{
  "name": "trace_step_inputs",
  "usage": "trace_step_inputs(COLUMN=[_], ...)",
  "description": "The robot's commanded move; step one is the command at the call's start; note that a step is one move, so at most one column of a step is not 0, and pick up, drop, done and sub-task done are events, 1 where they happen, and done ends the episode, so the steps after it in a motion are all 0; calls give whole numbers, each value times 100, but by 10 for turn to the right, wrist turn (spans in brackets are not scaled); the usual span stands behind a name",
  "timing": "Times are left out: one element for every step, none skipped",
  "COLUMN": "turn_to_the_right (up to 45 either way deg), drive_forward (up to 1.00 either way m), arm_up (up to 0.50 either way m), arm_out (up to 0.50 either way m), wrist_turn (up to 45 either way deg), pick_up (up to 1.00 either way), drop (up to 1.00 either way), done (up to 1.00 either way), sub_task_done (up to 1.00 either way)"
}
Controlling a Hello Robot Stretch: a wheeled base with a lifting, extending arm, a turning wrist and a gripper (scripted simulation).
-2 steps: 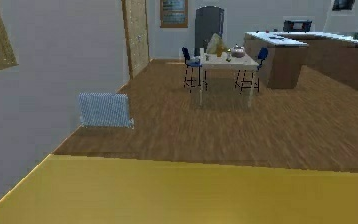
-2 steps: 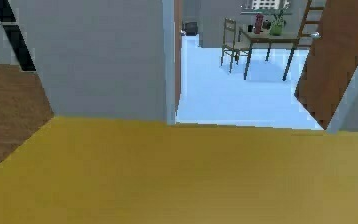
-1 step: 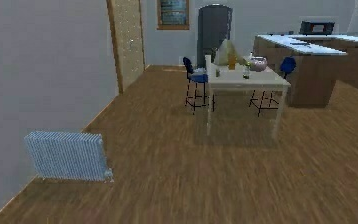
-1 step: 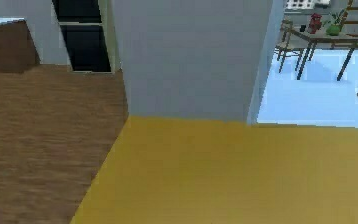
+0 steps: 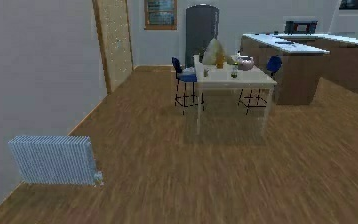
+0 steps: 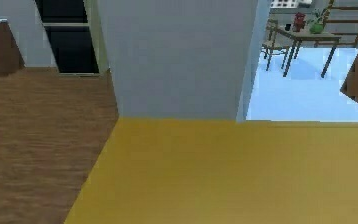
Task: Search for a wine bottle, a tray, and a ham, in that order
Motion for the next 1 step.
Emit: trace_step_inputs(turn_to_the_right=[0], drive_forward=[100], arm_up=[0], arm_out=[0], wrist_turn=[0], pick_up=[0], drop=[0], done=[0], sub_task_done=[0])
